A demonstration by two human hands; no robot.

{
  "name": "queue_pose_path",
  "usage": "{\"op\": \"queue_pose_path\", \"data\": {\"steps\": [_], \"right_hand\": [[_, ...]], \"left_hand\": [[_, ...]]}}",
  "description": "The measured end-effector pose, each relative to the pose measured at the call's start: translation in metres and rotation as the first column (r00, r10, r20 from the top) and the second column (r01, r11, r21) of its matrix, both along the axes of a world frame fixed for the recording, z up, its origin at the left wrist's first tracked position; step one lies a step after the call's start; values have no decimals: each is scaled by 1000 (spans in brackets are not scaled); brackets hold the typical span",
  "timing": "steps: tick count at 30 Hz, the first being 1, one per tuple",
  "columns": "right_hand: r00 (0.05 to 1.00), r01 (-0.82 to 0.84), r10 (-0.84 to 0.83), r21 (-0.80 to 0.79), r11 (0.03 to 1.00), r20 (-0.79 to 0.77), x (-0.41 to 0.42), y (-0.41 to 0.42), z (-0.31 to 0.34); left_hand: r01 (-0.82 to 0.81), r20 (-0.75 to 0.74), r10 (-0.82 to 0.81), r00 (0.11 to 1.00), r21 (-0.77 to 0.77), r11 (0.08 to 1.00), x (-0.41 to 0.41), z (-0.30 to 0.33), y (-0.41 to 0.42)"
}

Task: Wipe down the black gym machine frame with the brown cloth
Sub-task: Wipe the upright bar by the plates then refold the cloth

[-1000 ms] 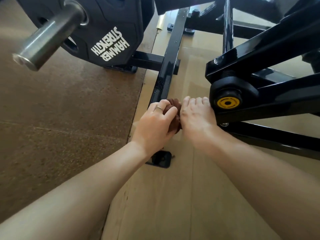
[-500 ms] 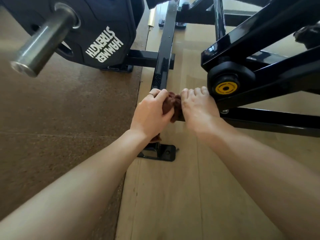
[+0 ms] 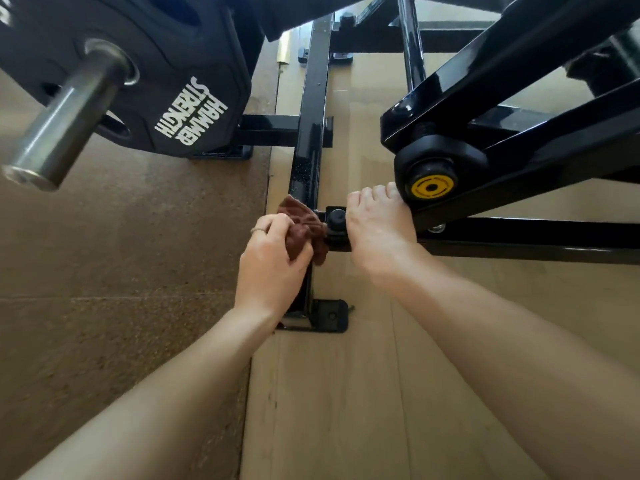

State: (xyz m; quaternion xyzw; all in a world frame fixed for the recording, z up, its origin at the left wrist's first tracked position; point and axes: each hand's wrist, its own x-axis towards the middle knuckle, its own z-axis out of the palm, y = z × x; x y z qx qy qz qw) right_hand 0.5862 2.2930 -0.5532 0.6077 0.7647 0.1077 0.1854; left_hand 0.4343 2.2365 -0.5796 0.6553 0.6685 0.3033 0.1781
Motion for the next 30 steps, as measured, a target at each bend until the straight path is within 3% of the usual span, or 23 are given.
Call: {"op": "queue_pose_path", "data": {"steps": [7, 13, 20, 30], "right_hand": [[996, -37, 45, -93, 995, 81, -7, 16, -3], [985, -165, 170, -113, 980, 37, 1, 23, 10], [999, -43, 42, -196, 980, -10, -7, 32, 1], [992, -35, 5, -239, 970, -126, -8, 38, -3]], "left_hand": [[-52, -154, 50, 987, -9, 999, 18, -5, 99], [17, -71, -17, 997, -5, 1000, 10, 2, 73], [72, -90, -82, 993, -108, 992, -3, 3, 39], [30, -116, -37, 993, -65, 997, 8, -10, 172]]}}
